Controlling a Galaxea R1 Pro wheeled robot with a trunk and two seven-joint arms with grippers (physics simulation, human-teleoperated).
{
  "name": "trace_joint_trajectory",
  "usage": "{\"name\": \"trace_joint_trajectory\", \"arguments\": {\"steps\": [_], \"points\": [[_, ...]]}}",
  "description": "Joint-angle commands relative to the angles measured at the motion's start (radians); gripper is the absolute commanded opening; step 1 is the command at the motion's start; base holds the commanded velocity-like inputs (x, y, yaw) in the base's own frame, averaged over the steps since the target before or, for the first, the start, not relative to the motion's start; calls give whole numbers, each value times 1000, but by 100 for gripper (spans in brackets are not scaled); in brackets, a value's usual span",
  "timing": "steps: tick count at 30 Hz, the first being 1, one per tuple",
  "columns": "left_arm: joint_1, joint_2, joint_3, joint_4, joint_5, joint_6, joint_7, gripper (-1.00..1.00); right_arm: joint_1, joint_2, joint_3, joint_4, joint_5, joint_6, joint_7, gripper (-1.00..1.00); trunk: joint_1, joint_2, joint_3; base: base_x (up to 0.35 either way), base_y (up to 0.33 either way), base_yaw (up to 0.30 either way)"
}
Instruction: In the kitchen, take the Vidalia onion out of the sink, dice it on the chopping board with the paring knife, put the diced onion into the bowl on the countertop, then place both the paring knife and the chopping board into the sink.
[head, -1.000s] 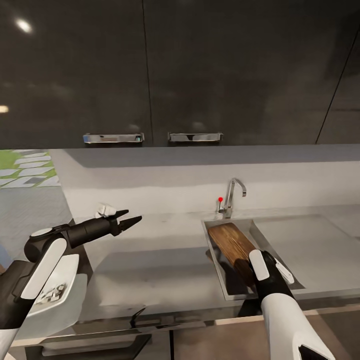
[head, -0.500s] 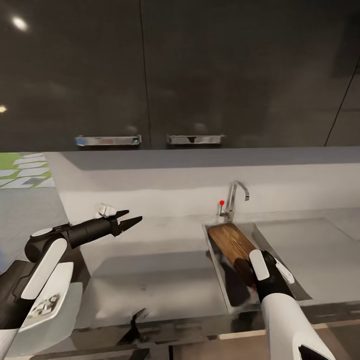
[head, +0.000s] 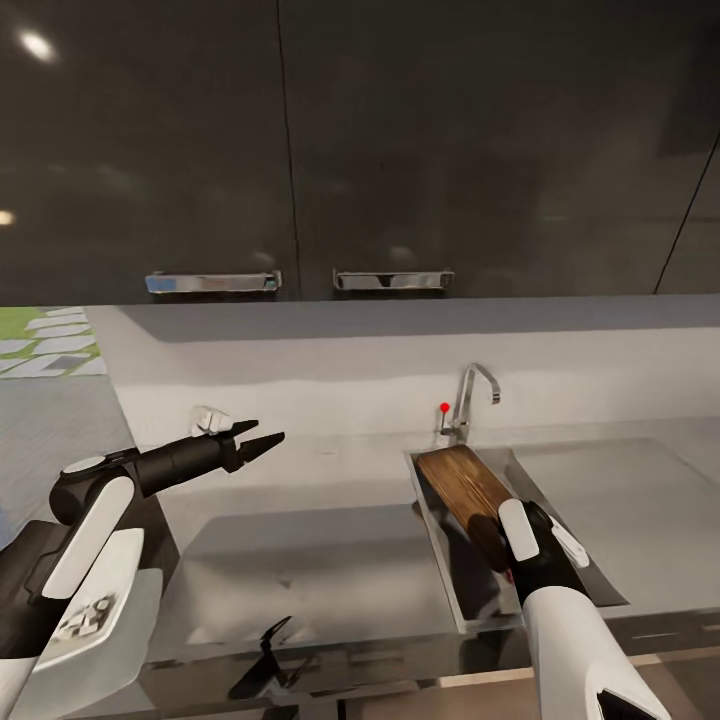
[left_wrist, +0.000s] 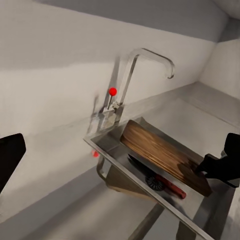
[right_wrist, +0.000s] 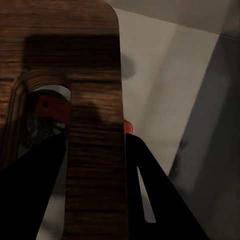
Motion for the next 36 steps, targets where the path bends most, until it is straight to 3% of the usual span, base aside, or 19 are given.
{"name": "trace_joint_trajectory", "arguments": {"steps": [1, 36], "points": [[-1, 1, -1, 0, 7, 7, 2, 100, -1, 1, -3, -2, 0, 8, -3, -100, 1, -2, -2, 0, 0, 0], [-1, 1, -2, 0, 8, 7, 2, 100, -1, 0, -31, -2, -3, -51, -41, -100, 1, -2, -2, 0, 0, 0]]}}
